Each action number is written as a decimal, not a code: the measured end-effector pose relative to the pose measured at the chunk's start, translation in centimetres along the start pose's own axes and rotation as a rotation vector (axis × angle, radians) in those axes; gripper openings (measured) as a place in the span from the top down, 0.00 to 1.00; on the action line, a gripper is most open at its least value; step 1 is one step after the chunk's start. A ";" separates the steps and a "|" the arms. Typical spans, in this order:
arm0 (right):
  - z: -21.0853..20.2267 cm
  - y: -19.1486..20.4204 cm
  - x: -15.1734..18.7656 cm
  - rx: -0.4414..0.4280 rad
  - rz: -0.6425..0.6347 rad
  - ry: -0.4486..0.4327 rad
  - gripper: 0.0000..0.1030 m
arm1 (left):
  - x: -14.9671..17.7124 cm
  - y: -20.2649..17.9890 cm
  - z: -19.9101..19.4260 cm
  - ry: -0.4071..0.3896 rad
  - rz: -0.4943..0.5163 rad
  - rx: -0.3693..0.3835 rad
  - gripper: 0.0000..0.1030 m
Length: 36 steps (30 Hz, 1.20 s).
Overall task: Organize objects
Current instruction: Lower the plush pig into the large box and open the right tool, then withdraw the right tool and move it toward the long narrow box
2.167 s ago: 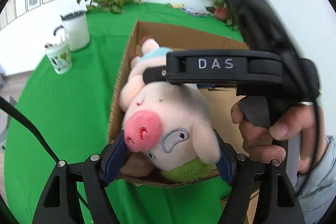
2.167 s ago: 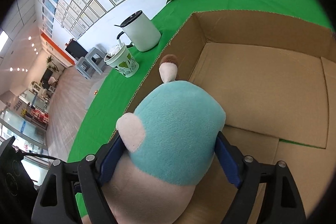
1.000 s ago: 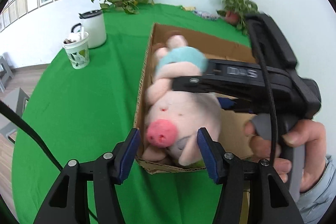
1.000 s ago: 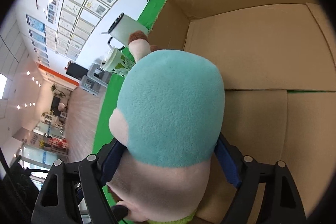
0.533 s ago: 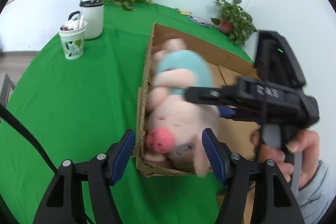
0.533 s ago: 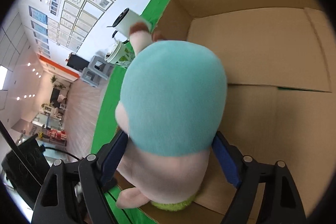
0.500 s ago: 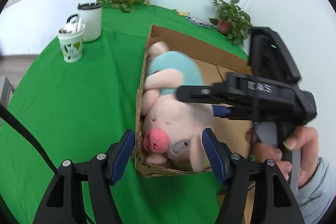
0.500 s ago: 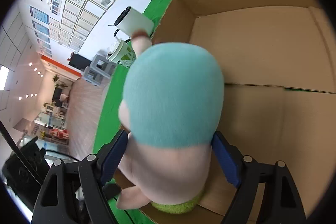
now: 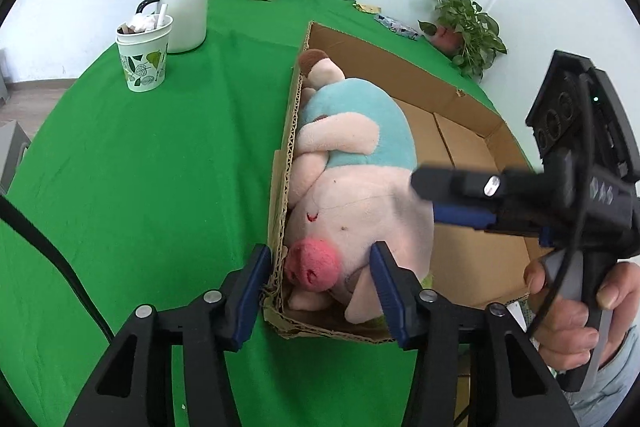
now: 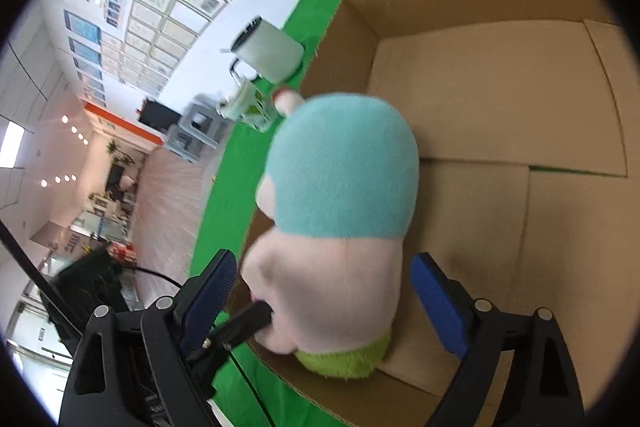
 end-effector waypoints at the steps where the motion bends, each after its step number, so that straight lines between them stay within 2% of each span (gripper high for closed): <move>1: 1.0 0.1 0.3 0.025 -0.006 0.043 0.13 | 0.2 -0.2 -0.1 -0.001 0.003 -0.002 0.54; 3: 2.6 0.2 0.8 0.035 -0.012 0.092 0.16 | 0.5 -0.1 0.0 0.001 0.001 -0.025 0.64; 4: 3.0 0.2 0.9 0.012 -0.003 0.096 0.18 | 0.8 -0.1 -0.1 0.000 -0.003 -0.027 0.65; 5: 3.3 0.2 1.0 -0.011 0.011 0.100 0.22 | 1.0 -0.1 -0.2 0.000 -0.004 -0.027 0.66; 8: 3.2 0.9 1.0 0.026 0.000 0.093 0.25 | 1.4 0.0 -0.3 0.006 0.003 -0.033 0.67; 11: 3.3 1.1 1.1 0.045 -0.017 0.102 0.25 | 1.8 0.0 -0.3 0.006 -0.007 -0.036 0.67; 16: 2.6 0.4 1.3 -0.001 0.023 0.080 0.23 | 1.8 0.2 -0.3 -0.005 0.000 -0.040 0.66; 18: 1.2 0.5 1.7 -0.001 0.019 0.039 0.23 | 1.9 0.2 -0.5 -0.024 0.015 -0.075 0.55; 20: -1.4 0.7 2.9 0.024 -0.010 -0.028 0.23 | 2.0 0.1 -1.4 -0.070 0.031 -0.120 0.53; 22: -3.9 0.7 4.6 0.093 -0.043 -0.110 0.23 | 2.4 -0.6 -3.0 -0.137 0.058 -0.146 0.52; 25: -7.4 0.6 8.1 0.238 -0.088 -0.224 0.23 | 3.7 -3.4 -6.5 -0.274 0.135 -0.208 0.29; 27: -9.0 0.2 10.3 0.342 -0.087 -0.280 0.23 | 5.0 -5.6 -8.9 -0.380 0.183 -0.233 0.08; 28: -9.8 -0.2 11.6 0.385 -0.075 -0.311 0.23 | 5.8 -6.8 -10.0 -0.426 0.200 -0.236 0.04; 30: -11.1 -0.4 13.9 0.419 -0.080 -0.376 0.23 | 7.0 -8.8 -11.9 -0.488 0.220 -0.215 0.01; 34: -12.0 -0.9 17.1 0.497 -0.096 -0.443 0.25 | 9.3 -12.3 -13.7 -0.505 0.257 -0.159 0.01; 35: -12.2 -1.1 17.5 0.515 -0.100 -0.450 0.31 | 9.9 -12.9 -14.0 -0.507 0.257 -0.158 0.01; 36: -12.2 -1.1 18.1 0.539 -0.102 -0.459 0.44 | 10.5 -13.5 -14.3 -0.509 0.259 -0.156 0.01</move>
Point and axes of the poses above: each gripper's, at about its wrist camera, not at the fingertips, and z roughly the way its jaws point, y to its left, x to its underside, the point moved 1 cm from there along z, roughly the way its jaws point, and after that the axes turned 8 degrees about y, right-handed, at the moved point
